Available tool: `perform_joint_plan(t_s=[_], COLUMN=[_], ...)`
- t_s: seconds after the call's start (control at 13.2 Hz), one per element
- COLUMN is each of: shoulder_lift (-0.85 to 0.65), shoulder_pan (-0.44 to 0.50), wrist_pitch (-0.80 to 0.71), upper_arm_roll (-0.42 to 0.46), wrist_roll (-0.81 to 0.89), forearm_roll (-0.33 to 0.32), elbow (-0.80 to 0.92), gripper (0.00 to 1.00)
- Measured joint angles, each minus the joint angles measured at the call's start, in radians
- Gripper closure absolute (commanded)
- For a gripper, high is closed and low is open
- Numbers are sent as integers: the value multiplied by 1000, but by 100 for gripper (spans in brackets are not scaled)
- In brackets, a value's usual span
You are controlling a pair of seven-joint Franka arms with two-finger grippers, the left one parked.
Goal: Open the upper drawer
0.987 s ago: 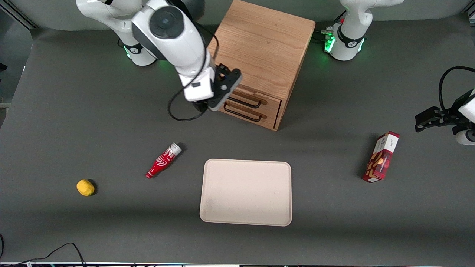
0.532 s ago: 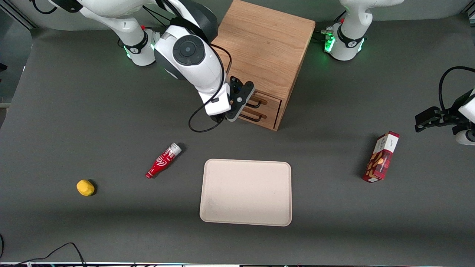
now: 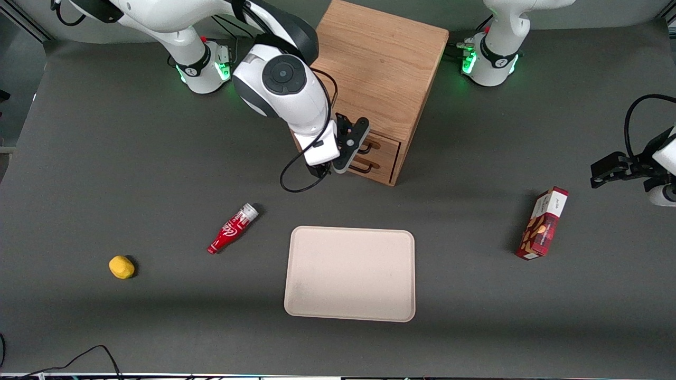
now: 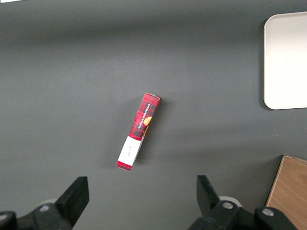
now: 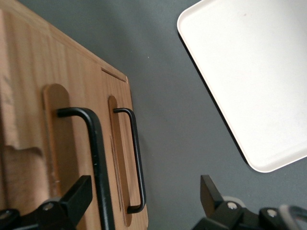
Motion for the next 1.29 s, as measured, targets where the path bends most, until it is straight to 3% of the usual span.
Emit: perform_joint_plan(t_s=[0.53, 1.29], shoulder_lift=[18, 33], shoulder_pan=[-4, -12], wrist_pitch=[34, 120], upper_arm_roll=[-44, -268], wrist_roll=[-72, -303], forearm_roll=[-30, -30], elbow=[-7, 75], gripper=[0, 0])
